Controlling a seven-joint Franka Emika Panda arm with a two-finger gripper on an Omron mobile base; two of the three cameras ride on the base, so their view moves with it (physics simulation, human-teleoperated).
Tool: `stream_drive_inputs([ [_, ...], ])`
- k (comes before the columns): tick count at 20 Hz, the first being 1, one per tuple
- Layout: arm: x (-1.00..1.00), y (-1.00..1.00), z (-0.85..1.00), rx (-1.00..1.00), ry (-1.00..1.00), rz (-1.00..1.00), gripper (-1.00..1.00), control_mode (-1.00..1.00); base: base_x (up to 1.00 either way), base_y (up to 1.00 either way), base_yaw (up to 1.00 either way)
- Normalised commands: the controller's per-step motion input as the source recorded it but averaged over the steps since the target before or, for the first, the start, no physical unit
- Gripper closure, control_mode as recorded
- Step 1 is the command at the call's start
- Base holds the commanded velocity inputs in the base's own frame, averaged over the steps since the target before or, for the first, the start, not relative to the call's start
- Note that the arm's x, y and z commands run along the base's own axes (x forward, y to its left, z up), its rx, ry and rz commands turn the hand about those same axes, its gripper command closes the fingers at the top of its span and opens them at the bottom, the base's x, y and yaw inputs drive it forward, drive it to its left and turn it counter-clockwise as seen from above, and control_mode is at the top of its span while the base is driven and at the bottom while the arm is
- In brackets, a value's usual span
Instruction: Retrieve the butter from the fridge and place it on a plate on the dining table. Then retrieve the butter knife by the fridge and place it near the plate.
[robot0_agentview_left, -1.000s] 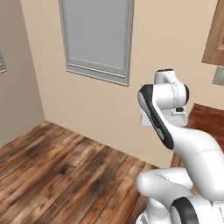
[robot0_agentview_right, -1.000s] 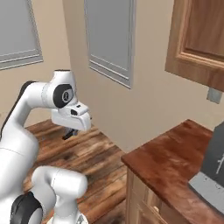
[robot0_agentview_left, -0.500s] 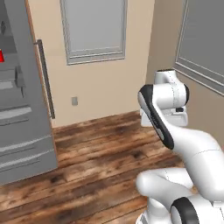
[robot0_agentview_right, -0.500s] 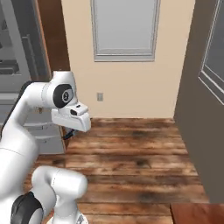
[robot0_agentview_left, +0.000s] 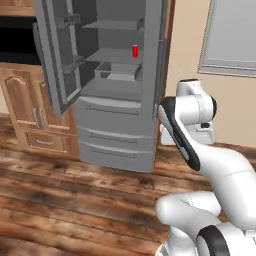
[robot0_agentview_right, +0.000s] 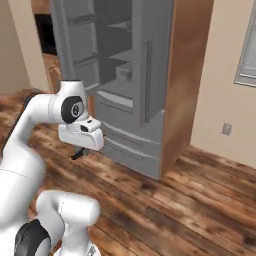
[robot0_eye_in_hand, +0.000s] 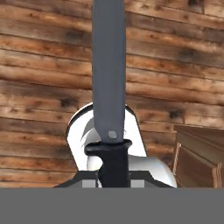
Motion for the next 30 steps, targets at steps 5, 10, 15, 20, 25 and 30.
stream_drive_inputs([
  [5, 0.00, 0.00, 0.00, 0.00, 0.00, 0.00, 1.00, 1.00, 0.00, 0.54, 0.88],
  [10, 0.00, 0.00, 0.00, 0.00, 0.00, 0.00, 1.00, 1.00, 0.08, 0.41, 0.83],
  [15, 0.00, 0.00, 0.00, 0.00, 0.00, 0.00, 1.00, 1.00, 0.36, 0.07, 0.84],
  [20, 0.00, 0.00, 0.00, 0.00, 0.00, 0.00, 1.00, 1.00, 0.91, -0.20, 0.65],
  [25, 0.00, 0.00, 0.00, 0.00, 0.00, 0.00, 1.00, 1.00, 1.00, -0.46, 0.38],
  [30, 0.00, 0.00, 0.00, 0.00, 0.00, 0.00, 1.00, 1.00, 1.00, -0.57, 0.26],
])
